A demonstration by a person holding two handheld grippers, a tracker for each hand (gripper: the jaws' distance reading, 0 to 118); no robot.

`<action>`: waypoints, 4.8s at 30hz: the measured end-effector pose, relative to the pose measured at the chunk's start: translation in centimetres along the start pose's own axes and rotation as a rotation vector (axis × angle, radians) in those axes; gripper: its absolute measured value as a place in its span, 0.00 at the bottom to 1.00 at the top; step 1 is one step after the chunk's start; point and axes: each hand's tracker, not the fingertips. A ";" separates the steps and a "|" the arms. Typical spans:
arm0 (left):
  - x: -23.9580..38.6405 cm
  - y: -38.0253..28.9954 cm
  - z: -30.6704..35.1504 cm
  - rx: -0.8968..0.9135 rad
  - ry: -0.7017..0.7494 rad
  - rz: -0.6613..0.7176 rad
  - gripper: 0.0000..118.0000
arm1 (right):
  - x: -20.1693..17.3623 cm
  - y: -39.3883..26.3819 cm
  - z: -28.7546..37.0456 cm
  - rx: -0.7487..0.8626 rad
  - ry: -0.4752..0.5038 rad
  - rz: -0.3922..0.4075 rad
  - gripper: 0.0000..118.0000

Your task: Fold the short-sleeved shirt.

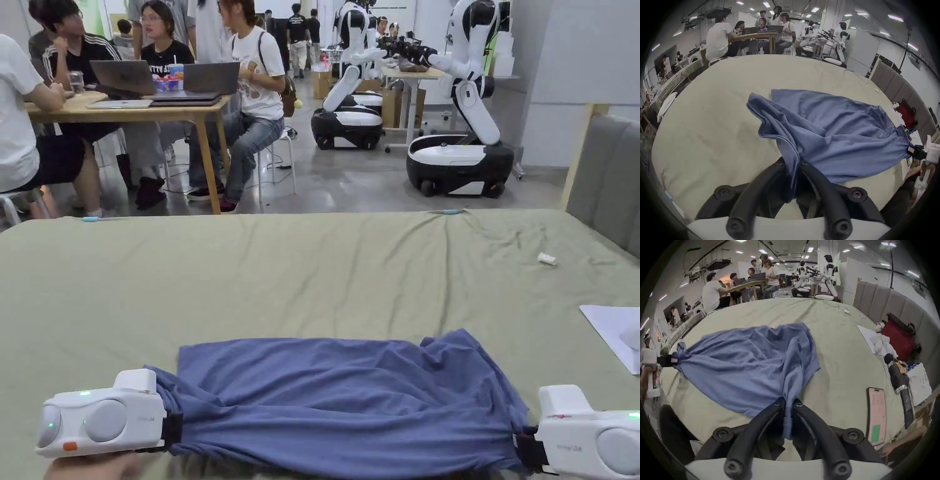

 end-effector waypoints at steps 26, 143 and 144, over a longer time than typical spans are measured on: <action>-3.0 -0.5 11.6 0.196 0.005 0.001 0.96 | -5.3 1.5 7.3 0.038 0.038 0.066 0.96; 9.5 2.8 10.9 0.608 0.114 -0.134 0.00 | -14.0 6.2 8.1 0.628 -0.083 0.015 0.00; 9.0 2.8 10.8 0.595 0.110 -0.146 0.00 | -14.1 6.2 8.0 0.623 -0.078 0.020 0.00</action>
